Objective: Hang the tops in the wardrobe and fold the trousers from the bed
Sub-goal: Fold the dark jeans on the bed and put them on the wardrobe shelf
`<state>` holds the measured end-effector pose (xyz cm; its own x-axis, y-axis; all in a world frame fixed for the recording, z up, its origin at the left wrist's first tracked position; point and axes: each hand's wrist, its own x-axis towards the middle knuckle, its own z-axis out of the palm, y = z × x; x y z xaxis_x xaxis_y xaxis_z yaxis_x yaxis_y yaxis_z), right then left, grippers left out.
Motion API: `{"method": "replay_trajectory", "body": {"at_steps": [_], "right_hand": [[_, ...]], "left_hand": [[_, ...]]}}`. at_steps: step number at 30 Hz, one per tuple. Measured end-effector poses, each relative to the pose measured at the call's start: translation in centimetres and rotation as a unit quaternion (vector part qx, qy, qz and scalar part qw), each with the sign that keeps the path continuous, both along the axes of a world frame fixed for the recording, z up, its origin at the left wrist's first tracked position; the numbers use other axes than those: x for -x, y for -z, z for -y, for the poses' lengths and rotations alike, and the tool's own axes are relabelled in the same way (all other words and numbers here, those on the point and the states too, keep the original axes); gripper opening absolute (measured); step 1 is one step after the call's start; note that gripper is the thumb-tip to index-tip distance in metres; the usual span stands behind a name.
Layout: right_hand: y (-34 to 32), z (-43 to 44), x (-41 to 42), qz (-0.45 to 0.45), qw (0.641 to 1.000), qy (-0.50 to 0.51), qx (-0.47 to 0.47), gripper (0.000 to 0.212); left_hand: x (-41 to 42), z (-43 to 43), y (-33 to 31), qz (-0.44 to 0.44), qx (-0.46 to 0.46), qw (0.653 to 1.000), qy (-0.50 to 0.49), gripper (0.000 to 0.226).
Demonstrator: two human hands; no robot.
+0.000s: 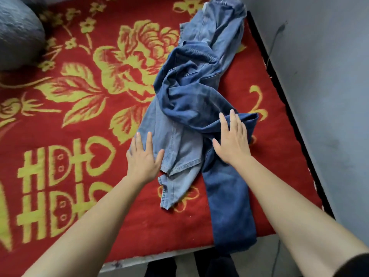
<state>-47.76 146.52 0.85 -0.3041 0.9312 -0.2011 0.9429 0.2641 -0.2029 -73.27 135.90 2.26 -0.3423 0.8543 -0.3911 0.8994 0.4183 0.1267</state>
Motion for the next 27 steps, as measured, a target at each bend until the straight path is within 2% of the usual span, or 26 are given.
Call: {"method": "replay_trajectory", "body": {"at_steps": [4, 8, 11, 15, 18, 21, 23, 24, 25, 27], "right_hand": [[4.5, -3.7, 1.1, 0.044, 0.998, -0.01, -0.046, 0.091], [9.9, -2.2, 0.9, 0.087, 0.994, -0.066, -0.019, 0.047], [12.4, 2.5, 0.9, 0.038, 0.993, -0.106, 0.041, 0.036], [12.7, 8.0, 1.3, -0.06, 0.99, -0.041, 0.12, 0.018], [12.0, 8.5, 2.1, -0.063, 0.99, -0.03, 0.119, 0.023], [10.1, 6.5, 4.1, -0.136, 0.985, 0.103, -0.012, 0.031], [8.7, 3.9, 5.8, -0.217, 0.952, 0.189, -0.105, 0.032], [8.2, 2.3, 6.6, -0.238, 0.94, 0.199, -0.143, 0.033], [7.9, 0.7, 7.5, -0.243, 0.935, 0.199, -0.165, 0.038], [7.3, -2.4, 9.5, -0.223, 0.942, 0.197, -0.153, 0.067]], "left_hand": [[0.1, -5.8, 3.2, 0.034, -0.062, 0.997, -0.015, 0.072], [-0.5, -11.4, 6.7, 0.025, -0.143, 0.988, 0.047, 0.07], [-1.1, -14.1, 9.0, 0.034, -0.167, 0.981, 0.098, 0.076], [-1.4, -14.6, 11.2, 0.123, -0.131, 0.981, 0.072, 0.094], [-0.7, -11.5, 11.6, 0.116, -0.138, 0.98, 0.087, 0.087], [1.5, -7.1, 12.5, 0.086, -0.117, 0.983, 0.114, 0.074], [3.2, -3.7, 13.5, 0.077, -0.105, 0.985, 0.117, 0.07], [3.8, -2.1, 14.0, 0.087, -0.103, 0.985, 0.11, 0.069], [4.4, -0.6, 14.6, 0.101, -0.099, 0.985, 0.101, 0.067], [5.0, 2.0, 15.7, 0.127, -0.084, 0.985, 0.079, 0.06]]}}
